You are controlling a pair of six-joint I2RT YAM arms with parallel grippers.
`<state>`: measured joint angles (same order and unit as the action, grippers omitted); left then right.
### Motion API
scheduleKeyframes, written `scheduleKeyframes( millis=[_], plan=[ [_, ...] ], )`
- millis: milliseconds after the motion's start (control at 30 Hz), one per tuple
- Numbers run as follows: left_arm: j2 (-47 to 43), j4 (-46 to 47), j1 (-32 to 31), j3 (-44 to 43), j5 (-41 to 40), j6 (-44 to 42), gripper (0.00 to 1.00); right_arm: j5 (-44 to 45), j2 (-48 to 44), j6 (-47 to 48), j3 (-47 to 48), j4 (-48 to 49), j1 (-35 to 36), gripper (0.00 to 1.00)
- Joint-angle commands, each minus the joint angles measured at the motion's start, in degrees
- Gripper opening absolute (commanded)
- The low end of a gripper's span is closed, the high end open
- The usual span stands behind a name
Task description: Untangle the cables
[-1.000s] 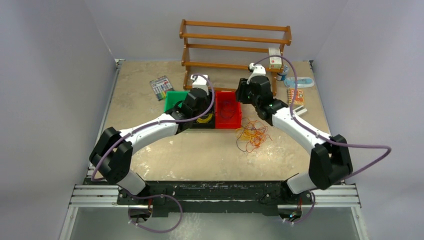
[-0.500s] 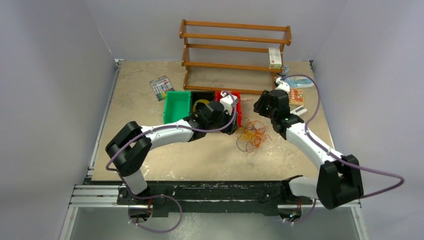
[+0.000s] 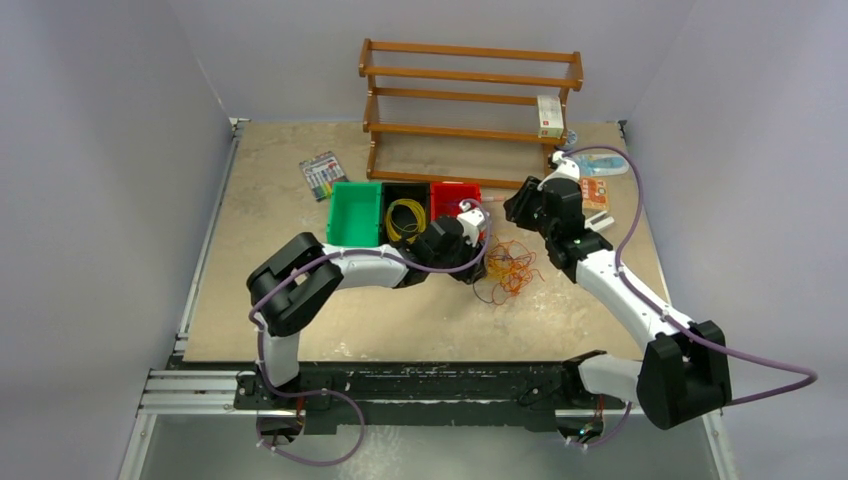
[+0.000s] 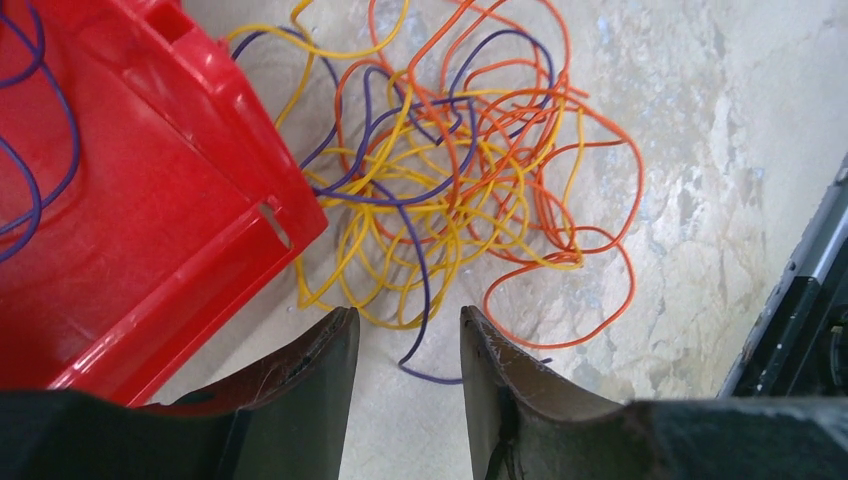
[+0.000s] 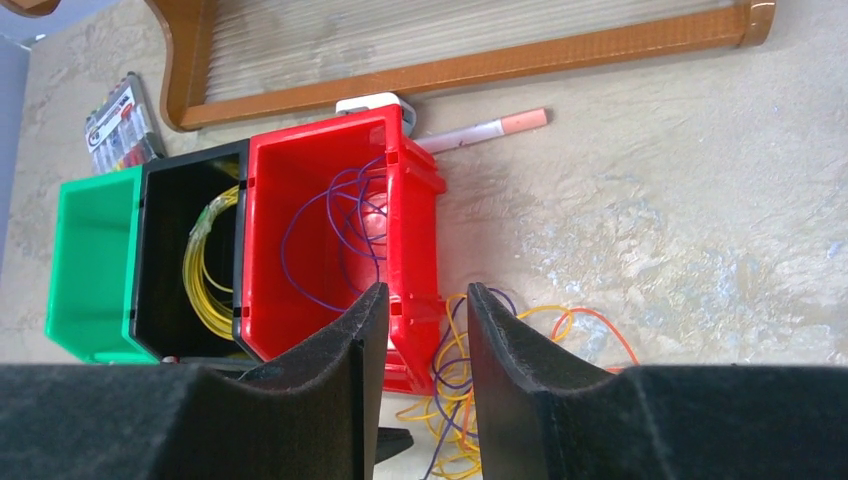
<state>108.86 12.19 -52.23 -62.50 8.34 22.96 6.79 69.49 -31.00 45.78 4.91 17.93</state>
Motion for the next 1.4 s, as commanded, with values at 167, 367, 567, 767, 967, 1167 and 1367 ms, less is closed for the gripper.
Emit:
scheduleKeyframes(
  millis=[167, 367, 567, 767, 967, 1167, 1367],
  plan=[
    [0.58, 8.60, -0.33, -2.69, -1.52, 2.62, 0.39, -2.60, 0.26, -0.77, 1.15, 2.35, -0.17, 0.36],
    [2.63, 8.82, -0.26, -4.58, -2.05, 3.12, 0.37, -3.22, 0.79, -0.53, 1.57, 2.14, -0.18, 0.35],
    [3.96, 7.92, -0.33, -5.57, -1.81, 3.10, 0.32, -3.27, 0.96, -0.45, 1.58, 1.76, -0.18, 0.34],
    [4.42, 7.30, -0.33, -5.52, -1.90, 3.12, 0.23, -3.44, 1.07, -0.67, 1.54, 1.83, -0.18, 0.34],
    [4.19, 6.36, -0.20, -6.32, -2.17, 2.58, 0.08, -3.45, 0.86, -0.56, 1.59, 1.83, -0.18, 0.34],
    [1.12, 2.85, -0.21, -6.66, -3.82, 1.42, 0.00, -2.83, -0.81, -0.80, 1.47, 2.76, -0.18, 0.33],
    [-3.41, -2.95, -0.29, -7.76, -6.77, -0.08, 0.00, -3.84, -5.90, 0.60, -2.28, 9.89, -0.15, 0.38]
  ],
)
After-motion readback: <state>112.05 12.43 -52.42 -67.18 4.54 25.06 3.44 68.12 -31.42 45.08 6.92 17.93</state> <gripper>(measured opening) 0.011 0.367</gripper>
